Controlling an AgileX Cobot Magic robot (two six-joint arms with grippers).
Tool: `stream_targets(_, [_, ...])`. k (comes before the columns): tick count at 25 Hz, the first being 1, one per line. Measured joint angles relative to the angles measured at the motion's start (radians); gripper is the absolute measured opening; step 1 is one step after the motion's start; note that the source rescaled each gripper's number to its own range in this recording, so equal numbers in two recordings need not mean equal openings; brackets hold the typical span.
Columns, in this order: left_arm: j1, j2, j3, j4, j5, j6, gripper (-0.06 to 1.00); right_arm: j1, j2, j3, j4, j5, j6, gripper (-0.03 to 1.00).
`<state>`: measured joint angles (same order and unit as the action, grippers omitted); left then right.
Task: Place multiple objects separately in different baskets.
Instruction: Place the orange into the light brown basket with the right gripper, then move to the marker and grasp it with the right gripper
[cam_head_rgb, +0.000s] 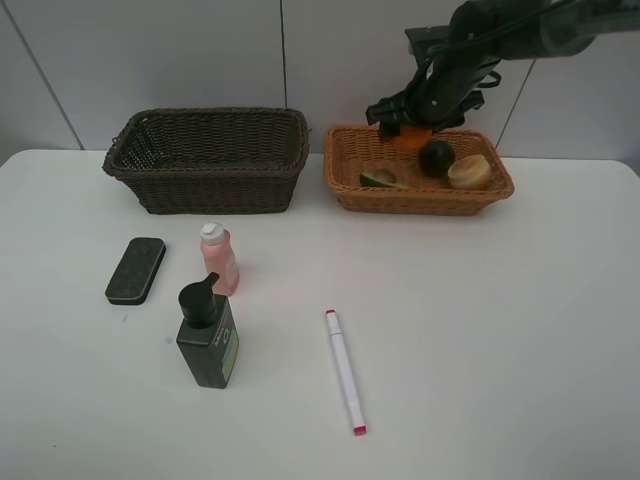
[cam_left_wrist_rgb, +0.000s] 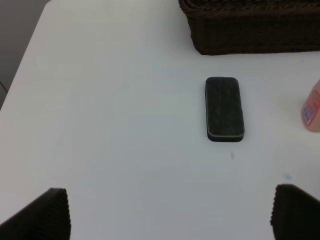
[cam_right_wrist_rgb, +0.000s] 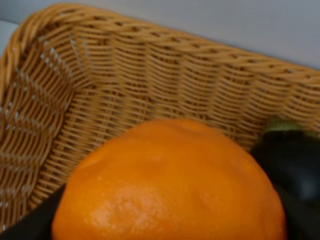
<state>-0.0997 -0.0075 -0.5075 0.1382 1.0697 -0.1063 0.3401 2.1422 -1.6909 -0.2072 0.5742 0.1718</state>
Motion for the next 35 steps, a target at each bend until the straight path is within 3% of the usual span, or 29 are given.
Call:
stream_targets(9, [0.000,0.000,0.000,0.000,0.000,0.000,1.00,0.000,0.004,-0.002,0.021,-0.008,0.000,0.85])
stream_targets(14, [0.000,0.000,0.000,0.000,0.000,0.000,1.00,0.001,0.004,-0.003,0.021,0.007,0.000,0.98])
stream_targets(29, [0.000,0.000,0.000,0.000,0.000,0.000,1.00,0.001,0.004,-0.003,0.021,0.016,0.000,0.98])
stream_targets(35, [0.000,0.000,0.000,0.000,0.000,0.000,1.00,0.001,-0.024,-0.003,0.034,0.128,0.000,0.98])
